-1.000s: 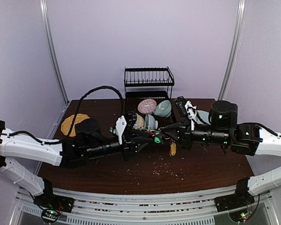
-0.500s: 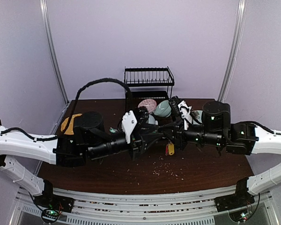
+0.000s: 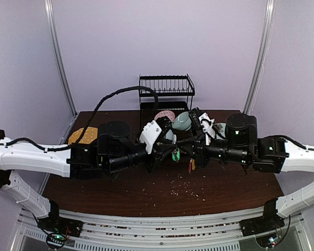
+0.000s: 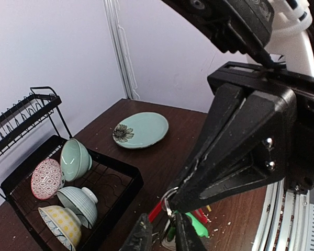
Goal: Put the keys on the keyring
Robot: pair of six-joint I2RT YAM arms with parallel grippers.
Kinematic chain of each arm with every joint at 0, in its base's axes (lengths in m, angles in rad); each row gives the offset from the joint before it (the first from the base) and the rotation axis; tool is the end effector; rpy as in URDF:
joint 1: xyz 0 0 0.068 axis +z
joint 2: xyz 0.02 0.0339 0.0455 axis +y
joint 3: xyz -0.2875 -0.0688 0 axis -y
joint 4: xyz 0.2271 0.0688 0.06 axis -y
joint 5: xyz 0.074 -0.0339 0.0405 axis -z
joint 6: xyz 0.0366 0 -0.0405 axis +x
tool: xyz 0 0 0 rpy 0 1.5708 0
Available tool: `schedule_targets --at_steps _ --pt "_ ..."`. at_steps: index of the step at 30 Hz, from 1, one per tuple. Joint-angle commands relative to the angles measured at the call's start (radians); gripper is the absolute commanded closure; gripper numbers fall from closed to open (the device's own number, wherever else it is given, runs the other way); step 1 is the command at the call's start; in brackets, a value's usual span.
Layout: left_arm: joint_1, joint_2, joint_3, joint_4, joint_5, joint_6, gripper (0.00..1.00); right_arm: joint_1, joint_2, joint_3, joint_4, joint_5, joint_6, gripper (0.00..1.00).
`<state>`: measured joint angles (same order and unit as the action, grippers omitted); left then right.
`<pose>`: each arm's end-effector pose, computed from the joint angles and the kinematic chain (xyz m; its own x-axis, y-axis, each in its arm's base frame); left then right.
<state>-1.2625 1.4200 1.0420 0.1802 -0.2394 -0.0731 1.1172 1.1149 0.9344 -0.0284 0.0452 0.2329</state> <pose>0.1046 -0.2998 0.3482 -0.1219 0.1490 -0.9813 0.8485 0.5286 -0.0251 0.1048 0.2112 0.3670 -0.2912 -0.0712 -0.9540 -0.8339 0.5076 0.2167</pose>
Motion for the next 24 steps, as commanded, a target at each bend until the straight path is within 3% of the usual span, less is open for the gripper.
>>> schedule_targets --at_steps 1,6,9,13,16,24 --pt "0.011 -0.007 0.023 -0.003 0.007 -0.027 0.83 0.012 -0.017 0.026 0.050 0.013 -0.005 1.00" --pt "0.011 0.008 0.032 0.001 0.008 -0.015 0.85 0.019 -0.012 0.030 0.051 0.004 -0.014 1.00" --pt "0.011 0.013 0.038 0.000 0.012 -0.004 0.93 0.021 -0.005 0.037 0.043 -0.007 -0.024 1.00" --pt "0.011 0.014 0.044 0.002 0.046 0.020 0.91 0.023 0.008 0.051 0.009 -0.009 -0.040 1.00" --pt "0.012 0.015 0.042 -0.004 0.047 0.019 1.00 0.023 0.002 0.051 0.011 -0.006 -0.045 1.00" --pt "0.011 -0.033 0.015 -0.012 0.058 0.048 1.00 0.021 -0.028 0.024 -0.010 -0.041 -0.114 1.00"
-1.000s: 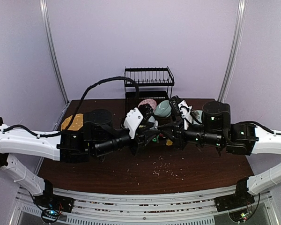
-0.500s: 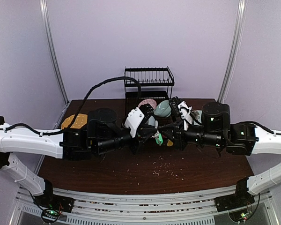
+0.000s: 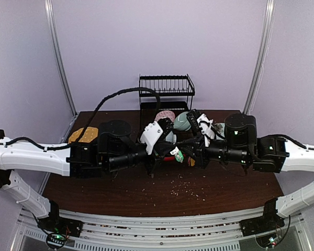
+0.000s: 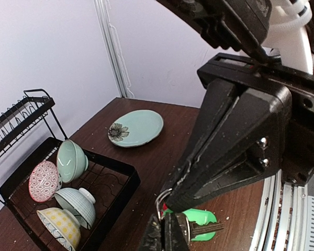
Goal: Put the keys on the keyring
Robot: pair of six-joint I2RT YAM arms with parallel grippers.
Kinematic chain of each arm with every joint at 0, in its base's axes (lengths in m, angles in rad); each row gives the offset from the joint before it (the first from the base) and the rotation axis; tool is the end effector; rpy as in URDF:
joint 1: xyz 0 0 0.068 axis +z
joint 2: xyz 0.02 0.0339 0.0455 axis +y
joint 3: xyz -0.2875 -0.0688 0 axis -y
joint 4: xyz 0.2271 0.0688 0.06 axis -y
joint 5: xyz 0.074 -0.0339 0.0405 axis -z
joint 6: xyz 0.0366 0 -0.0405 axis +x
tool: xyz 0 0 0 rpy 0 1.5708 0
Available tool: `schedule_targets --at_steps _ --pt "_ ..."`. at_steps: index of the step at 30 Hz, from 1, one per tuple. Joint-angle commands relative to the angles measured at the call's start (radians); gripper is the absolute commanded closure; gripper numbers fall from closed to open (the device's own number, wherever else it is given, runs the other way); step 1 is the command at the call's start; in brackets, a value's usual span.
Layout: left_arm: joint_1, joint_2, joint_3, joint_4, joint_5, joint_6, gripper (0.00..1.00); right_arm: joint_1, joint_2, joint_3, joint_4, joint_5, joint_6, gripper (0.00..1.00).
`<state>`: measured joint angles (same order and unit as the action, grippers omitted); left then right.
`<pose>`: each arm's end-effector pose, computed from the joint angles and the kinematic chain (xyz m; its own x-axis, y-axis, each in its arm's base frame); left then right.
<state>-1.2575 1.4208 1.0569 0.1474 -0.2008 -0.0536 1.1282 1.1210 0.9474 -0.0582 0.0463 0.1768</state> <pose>0.1049 -0.3002 0.3494 -0.1128 0.1780 -0.9775 0.8674 0.4976 -0.0095 0.1029 0.2131 0.3669 -0.2522 -0.1220 -0.9600 -0.8523 0.4977 0.1607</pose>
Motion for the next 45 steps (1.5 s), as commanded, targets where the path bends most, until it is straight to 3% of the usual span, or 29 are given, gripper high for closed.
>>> schedule_targets --at_steps 1,7,13,19,23,27,36,45 --pt "0.006 -0.041 0.001 0.009 0.014 0.044 1.00 0.008 -0.042 -0.001 0.017 -0.056 -0.083 1.00" --pt "0.006 -0.034 0.040 -0.107 0.005 0.075 1.00 -0.001 -0.049 -0.020 -0.008 -0.121 -0.129 0.91" --pt "0.006 -0.051 0.020 -0.130 0.012 0.089 1.00 -0.024 -0.079 -0.026 -0.004 -0.179 -0.133 0.74" --pt "0.006 -0.054 0.017 -0.181 0.069 0.146 1.00 -0.080 -0.113 -0.020 -0.042 -0.324 -0.169 0.63" --pt "0.004 -0.069 0.028 -0.235 0.189 0.213 1.00 -0.132 -0.076 0.000 -0.096 -0.546 -0.260 0.75" --pt "0.004 -0.081 0.041 -0.284 0.222 0.246 1.00 -0.147 -0.007 0.050 -0.145 -0.641 -0.380 0.75" --pt "0.004 -0.094 0.039 -0.275 0.239 0.241 1.00 -0.150 0.103 0.085 -0.082 -0.746 -0.434 0.71" --pt "0.004 -0.089 0.036 -0.255 0.263 0.239 1.00 -0.151 0.113 0.067 -0.069 -0.691 -0.428 0.87"
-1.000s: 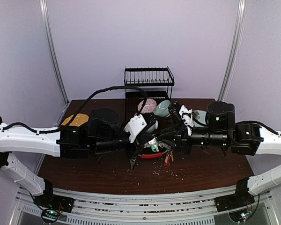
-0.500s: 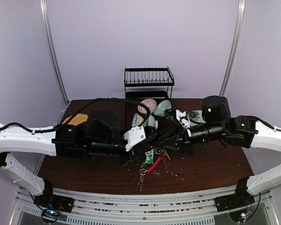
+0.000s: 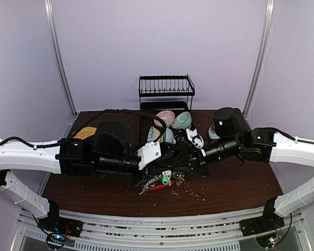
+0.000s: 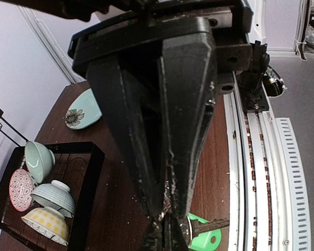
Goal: Put the keys on the keyring
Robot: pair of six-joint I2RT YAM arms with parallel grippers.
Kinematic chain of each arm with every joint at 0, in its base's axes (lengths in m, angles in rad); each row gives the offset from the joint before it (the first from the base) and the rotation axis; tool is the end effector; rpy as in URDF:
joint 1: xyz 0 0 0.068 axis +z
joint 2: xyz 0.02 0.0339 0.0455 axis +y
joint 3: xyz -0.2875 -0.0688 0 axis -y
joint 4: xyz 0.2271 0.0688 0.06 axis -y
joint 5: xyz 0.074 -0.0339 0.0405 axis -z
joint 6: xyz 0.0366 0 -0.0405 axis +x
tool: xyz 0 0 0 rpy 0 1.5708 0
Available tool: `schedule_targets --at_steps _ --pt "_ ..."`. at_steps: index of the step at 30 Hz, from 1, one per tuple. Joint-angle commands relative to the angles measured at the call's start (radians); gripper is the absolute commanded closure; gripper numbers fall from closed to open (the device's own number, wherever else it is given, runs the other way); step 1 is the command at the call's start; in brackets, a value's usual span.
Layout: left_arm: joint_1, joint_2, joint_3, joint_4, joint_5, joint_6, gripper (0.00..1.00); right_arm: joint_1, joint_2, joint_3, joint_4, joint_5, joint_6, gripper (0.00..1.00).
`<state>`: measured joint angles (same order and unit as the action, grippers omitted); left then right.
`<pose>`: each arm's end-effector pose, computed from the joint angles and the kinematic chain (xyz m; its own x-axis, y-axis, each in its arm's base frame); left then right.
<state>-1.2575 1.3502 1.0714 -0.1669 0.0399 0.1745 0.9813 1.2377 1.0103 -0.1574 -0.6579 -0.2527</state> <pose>0.0885 -0.2780 0.3416 0.0361 0.4514 -0.8916 0.9701 0.1984 0.1397 0.1238 0.2254 0.3538 0.0412 -0.2943 -0.9548 -0.9941 -0.1082 -0.0095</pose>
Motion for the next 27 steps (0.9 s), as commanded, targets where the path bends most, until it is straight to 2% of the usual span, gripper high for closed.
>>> schedule_targets --at_steps 1,5,15,22,27 --pt "0.003 -0.019 0.021 0.060 0.022 0.011 1.00 -0.003 -0.004 0.002 0.028 0.022 -0.002 0.88" --pt "0.004 -0.023 0.020 0.062 0.023 0.013 1.00 -0.002 -0.010 -0.012 0.017 0.062 -0.013 0.81" --pt "0.004 -0.022 0.018 0.064 0.022 0.016 1.00 -0.004 -0.017 -0.016 -0.013 0.067 -0.048 0.85" --pt "0.004 -0.022 0.016 0.066 0.018 0.017 1.00 -0.005 -0.022 -0.017 -0.036 0.079 -0.053 0.78" --pt "0.004 -0.029 0.004 0.083 0.000 0.007 1.00 -0.005 -0.063 -0.094 0.069 0.163 0.047 0.69"
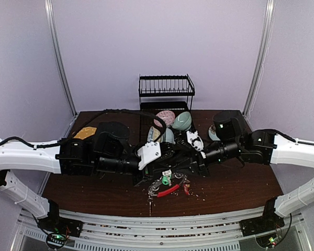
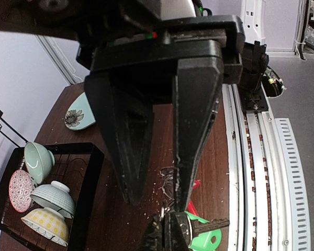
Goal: Put the keys on the keyring
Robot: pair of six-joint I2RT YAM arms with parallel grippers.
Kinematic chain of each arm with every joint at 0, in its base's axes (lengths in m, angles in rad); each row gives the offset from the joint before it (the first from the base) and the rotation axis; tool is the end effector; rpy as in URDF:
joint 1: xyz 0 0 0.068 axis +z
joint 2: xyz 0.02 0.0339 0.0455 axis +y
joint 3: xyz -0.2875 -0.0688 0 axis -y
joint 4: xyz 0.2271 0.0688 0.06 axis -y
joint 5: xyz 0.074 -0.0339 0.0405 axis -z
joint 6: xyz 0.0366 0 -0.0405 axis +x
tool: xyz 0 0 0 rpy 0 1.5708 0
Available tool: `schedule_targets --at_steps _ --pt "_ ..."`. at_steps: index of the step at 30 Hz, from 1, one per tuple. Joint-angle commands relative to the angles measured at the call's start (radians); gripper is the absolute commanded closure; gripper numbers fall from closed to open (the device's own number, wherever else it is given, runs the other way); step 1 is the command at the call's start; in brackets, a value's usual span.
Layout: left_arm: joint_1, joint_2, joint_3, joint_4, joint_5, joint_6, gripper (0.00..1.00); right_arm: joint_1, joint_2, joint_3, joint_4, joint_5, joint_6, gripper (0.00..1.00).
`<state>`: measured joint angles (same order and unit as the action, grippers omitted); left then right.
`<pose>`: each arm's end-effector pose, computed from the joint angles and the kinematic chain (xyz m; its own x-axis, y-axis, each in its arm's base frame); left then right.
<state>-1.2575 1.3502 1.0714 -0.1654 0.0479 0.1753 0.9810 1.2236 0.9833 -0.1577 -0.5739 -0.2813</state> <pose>0.0883 -0.2781 0.3417 0.0376 0.4491 -0.8927 0.9719 0.1913 0.1372 0.1245 0.2218 0.3475 0.0639 -0.3236 -0.9440 -0.9977 -0.0403 -0.0538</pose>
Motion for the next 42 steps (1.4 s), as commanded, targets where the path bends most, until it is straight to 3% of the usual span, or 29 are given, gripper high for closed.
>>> schedule_targets --at_steps 1,7,12,21,32,36,42 --pt "0.005 -0.029 0.003 0.084 -0.012 0.004 1.00 -0.003 -0.063 -0.087 0.105 0.100 0.106 0.68" --pt "0.004 -0.022 0.004 0.088 -0.030 -0.004 1.00 0.012 -0.131 -0.148 0.187 0.146 0.190 0.65" --pt "0.004 -0.024 -0.004 0.122 -0.055 -0.037 1.00 0.062 -0.145 -0.172 0.220 0.284 0.238 0.65" --pt "0.004 -0.020 -0.012 0.145 -0.059 -0.061 1.00 0.133 -0.176 -0.233 0.297 0.418 0.279 0.74" --pt "0.004 -0.016 -0.004 0.138 -0.071 -0.059 1.00 0.150 -0.149 -0.235 0.304 0.375 0.271 0.64" --pt "0.004 -0.016 -0.005 0.140 -0.068 -0.059 1.00 0.153 -0.147 -0.242 0.314 0.400 0.283 0.75" --pt "0.004 -0.018 -0.005 0.142 -0.070 -0.057 1.00 0.157 -0.121 -0.238 0.324 0.402 0.282 0.76"
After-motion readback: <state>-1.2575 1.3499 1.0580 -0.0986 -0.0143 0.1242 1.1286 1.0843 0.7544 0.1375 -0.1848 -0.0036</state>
